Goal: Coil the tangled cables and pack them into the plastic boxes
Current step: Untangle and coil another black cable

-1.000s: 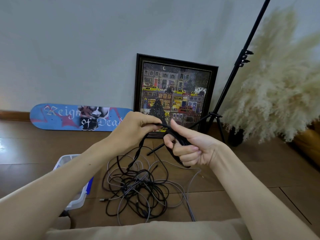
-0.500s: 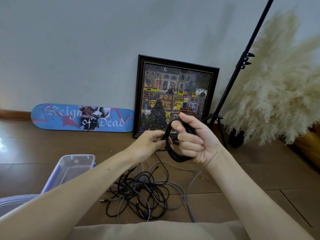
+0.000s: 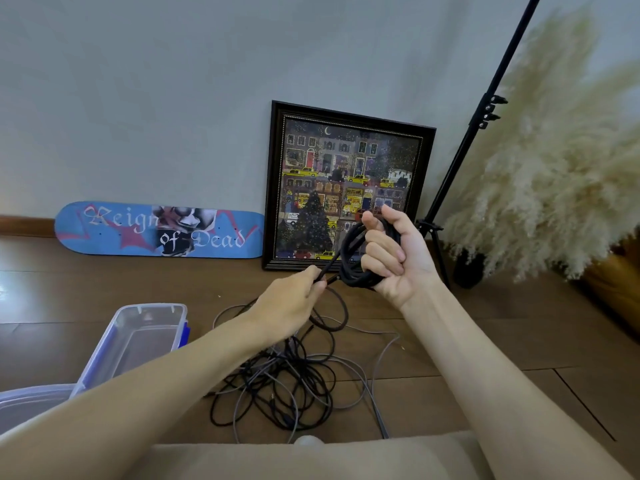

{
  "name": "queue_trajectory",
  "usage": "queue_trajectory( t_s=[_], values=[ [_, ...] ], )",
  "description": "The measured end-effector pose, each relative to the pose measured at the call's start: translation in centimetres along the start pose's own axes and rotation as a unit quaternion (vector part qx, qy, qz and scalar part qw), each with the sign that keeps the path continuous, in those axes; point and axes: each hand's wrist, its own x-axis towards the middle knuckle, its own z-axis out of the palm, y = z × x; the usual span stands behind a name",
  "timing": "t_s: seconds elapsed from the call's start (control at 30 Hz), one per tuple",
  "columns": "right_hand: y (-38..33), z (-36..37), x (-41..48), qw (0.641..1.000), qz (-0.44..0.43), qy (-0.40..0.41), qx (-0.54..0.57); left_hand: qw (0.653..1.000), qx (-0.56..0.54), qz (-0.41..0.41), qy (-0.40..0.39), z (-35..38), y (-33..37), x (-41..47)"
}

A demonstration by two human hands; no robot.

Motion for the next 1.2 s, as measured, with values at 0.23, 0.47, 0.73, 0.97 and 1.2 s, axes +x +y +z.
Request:
queue_trajectory(
  t_s=[0.23,0.47,0.73,0.97,1.2],
  values=[
    [1.1,0.3,-0.3,0.997,0.014,-0.032,0.064,0.992,0.114,-0.013,-0.06,1.5,1.0,-0.5],
    [2.2,1.1,0.4,0.996,-0.065,0.06,0.004,0.998,0.053,-0.021,-0.01,1.8,1.9,-1.0],
    [1.7,1.1,0.9,0.976,-0.132,0.104,-0.138,0.998,0.019,0.006,0.056,0.8,0.9,-0.5],
    [-0.4,-1.1,1.8,0.928,-0.24,0.189,-0.215,0.987,0.123,-0.098,-0.038,-0.1,-3.4,-1.0],
    [1.3,-2.6,3.0,0.774,-0.256,0.137,-0.563,0.887,0.444,-0.074,-0.107,-0.1,-3.4,-1.8]
  ],
)
